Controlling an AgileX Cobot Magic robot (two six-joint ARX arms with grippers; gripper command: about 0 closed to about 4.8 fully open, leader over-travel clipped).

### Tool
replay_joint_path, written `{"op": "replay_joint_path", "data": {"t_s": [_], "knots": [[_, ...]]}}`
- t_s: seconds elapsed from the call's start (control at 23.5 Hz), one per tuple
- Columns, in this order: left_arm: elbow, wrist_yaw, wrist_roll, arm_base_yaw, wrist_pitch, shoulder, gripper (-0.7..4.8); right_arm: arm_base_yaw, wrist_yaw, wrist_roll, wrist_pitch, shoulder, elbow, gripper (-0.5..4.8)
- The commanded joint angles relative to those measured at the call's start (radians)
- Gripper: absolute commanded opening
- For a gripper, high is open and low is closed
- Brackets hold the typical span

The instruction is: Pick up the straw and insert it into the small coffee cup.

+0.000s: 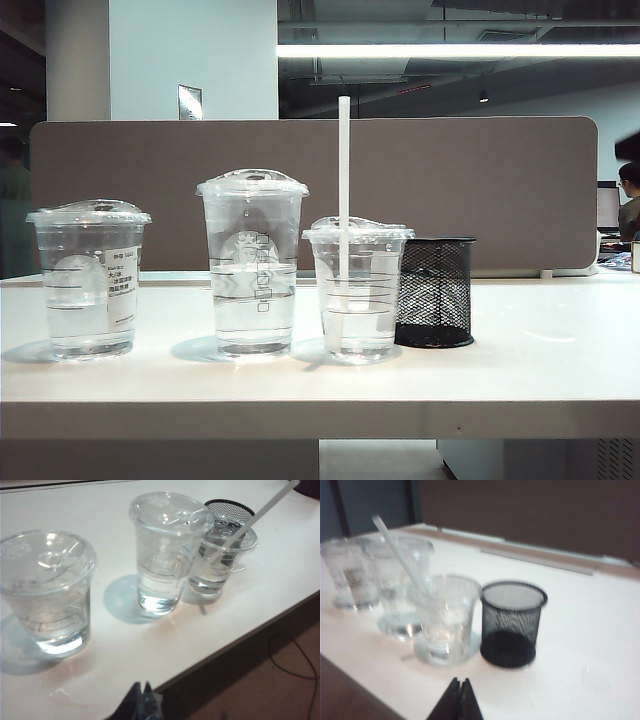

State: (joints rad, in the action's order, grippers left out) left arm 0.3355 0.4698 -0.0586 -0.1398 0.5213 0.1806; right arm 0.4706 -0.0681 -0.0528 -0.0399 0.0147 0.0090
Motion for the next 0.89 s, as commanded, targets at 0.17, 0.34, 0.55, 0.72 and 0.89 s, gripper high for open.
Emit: {"op": "replay_joint_path", "data": {"t_s": [0.17, 0.34, 0.55, 0.72, 0.89], "knots": [[-0.068, -0.021, -0.001, 0.001, -0.293, 0.0, -0.05, 0.001, -0.002, 0.002, -0.122, 0.002, -0.006, -0.08], [-0.15, -0.168, 0.0, 0.001, -0.365, 0.0, -0.05, 0.0, 0.01, 0.002, -0.14, 0.002, -0.006, -0.08], [-0.22, -0.237, -0.001, 0.001, -0.365, 0.0, -0.05, 0.001, 0.01, 0.001, -0.14, 0.002, -0.006, -0.08], [-0.283, -0.295, -0.02, 0.001, -0.367, -0.001, -0.05, 0.001, 0.01, 0.001, -0.139, 0.002, -0.006, -0.08], [-0.327, -0.356, -0.022, 0.001, -0.358, -0.001, -0.04, 0.001, 0.01, 0.001, -0.14, 0.002, -0.006, -0.08]]}}
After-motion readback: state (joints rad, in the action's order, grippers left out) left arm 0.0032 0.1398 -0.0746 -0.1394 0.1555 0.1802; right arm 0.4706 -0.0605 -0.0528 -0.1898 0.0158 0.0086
